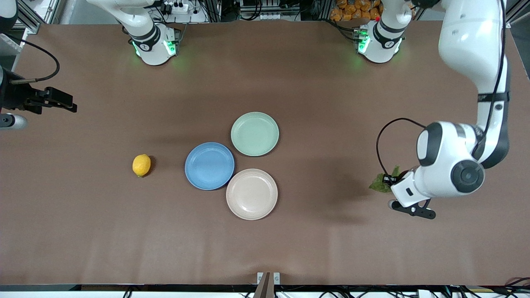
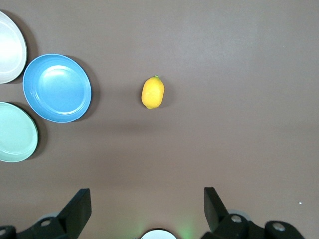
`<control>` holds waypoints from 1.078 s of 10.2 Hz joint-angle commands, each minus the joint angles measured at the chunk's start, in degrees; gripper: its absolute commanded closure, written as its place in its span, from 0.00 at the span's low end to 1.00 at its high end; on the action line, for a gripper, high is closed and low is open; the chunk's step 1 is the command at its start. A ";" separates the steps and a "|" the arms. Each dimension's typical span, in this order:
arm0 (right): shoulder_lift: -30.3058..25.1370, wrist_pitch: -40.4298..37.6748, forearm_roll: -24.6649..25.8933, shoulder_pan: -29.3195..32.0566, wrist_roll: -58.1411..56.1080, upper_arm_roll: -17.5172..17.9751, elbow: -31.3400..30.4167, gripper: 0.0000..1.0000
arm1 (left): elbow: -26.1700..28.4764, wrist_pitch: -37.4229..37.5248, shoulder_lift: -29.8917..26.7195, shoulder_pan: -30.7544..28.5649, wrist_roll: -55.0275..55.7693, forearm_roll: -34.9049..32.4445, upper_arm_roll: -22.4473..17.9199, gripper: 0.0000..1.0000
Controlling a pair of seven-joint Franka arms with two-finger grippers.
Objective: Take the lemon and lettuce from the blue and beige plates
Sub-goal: 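Carry the lettuce leaf away from the beige plate with the left gripper, then release the lettuce on the table and raise the left gripper away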
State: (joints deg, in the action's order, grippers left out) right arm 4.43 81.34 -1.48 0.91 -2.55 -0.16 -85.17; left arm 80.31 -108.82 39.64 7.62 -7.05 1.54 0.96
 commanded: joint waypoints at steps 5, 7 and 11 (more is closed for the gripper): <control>-0.82 0.14 0.96 -0.20 -0.35 0.08 -0.87 0.00 | 1.17 2.62 -8.84 -0.24 0.37 1.01 -0.17 0.00; -0.82 0.13 0.96 -0.20 -0.35 0.08 -0.87 0.00 | 0.46 7.99 -16.83 -0.33 0.37 -2.31 -0.17 0.00; -0.82 0.05 0.87 -0.20 -0.35 0.08 -0.87 0.00 | 0.55 17.12 -29.78 -2.60 0.02 -3.21 0.09 0.00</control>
State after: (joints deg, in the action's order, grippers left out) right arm 4.43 81.45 -1.32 0.82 -2.56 -0.11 -85.37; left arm 78.40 -93.97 13.53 6.70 -6.67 -0.96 0.72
